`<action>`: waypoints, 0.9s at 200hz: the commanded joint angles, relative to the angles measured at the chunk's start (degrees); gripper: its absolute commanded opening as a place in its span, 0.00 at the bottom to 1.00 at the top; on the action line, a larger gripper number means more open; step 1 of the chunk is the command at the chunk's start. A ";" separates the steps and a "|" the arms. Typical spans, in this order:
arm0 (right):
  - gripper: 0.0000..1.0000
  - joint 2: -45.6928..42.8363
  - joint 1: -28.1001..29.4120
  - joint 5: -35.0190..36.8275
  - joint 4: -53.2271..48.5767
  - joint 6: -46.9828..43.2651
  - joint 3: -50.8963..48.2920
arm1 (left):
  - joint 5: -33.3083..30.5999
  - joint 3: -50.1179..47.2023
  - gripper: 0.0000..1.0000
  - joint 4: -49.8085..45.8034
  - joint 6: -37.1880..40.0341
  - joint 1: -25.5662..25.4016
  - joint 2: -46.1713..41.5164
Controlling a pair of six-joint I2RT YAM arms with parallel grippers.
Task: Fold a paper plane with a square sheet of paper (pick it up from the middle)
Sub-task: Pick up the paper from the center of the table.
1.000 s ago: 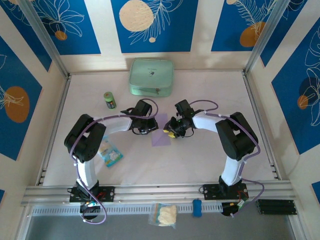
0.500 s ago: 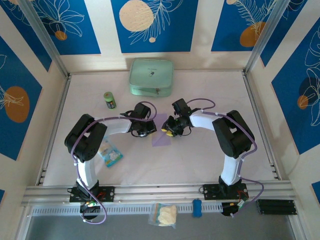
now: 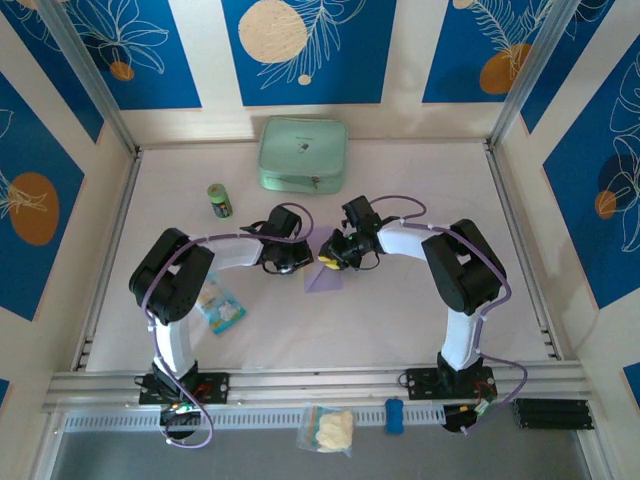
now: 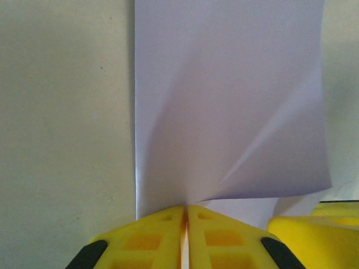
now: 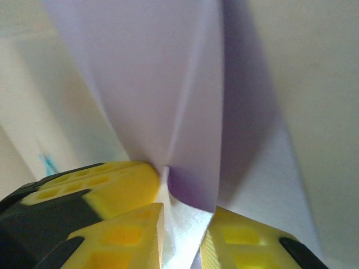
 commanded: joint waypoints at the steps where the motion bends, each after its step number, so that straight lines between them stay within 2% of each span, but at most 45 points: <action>1: 0.23 -0.99 0.40 -4.10 4.36 -1.68 -2.26 | -1.56 -1.56 0.12 -2.08 -0.36 0.36 1.57; 37: 0.22 -0.83 0.53 -4.29 4.93 -3.26 -2.68 | -1.56 -1.49 0.12 -2.35 -0.33 0.45 1.37; 108: 0.07 -0.58 0.55 -1.37 3.28 -6.20 -2.07 | -0.65 -0.42 0.15 -3.82 0.20 1.90 -1.95; 140: 0.04 -2.64 0.47 -1.07 4.45 -7.81 -1.62 | 0.29 -1.36 0.26 -5.60 1.73 5.13 -9.15; 160: 0.03 -5.28 0.19 -2.40 6.46 -8.99 -1.83 | 3.06 -4.09 0.46 -4.75 2.15 7.95 -14.48; 180: 0.03 -8.15 -0.35 -5.03 9.01 -9.36 -2.58 | 4.11 -8.35 0.60 -1.14 1.72 9.37 -21.20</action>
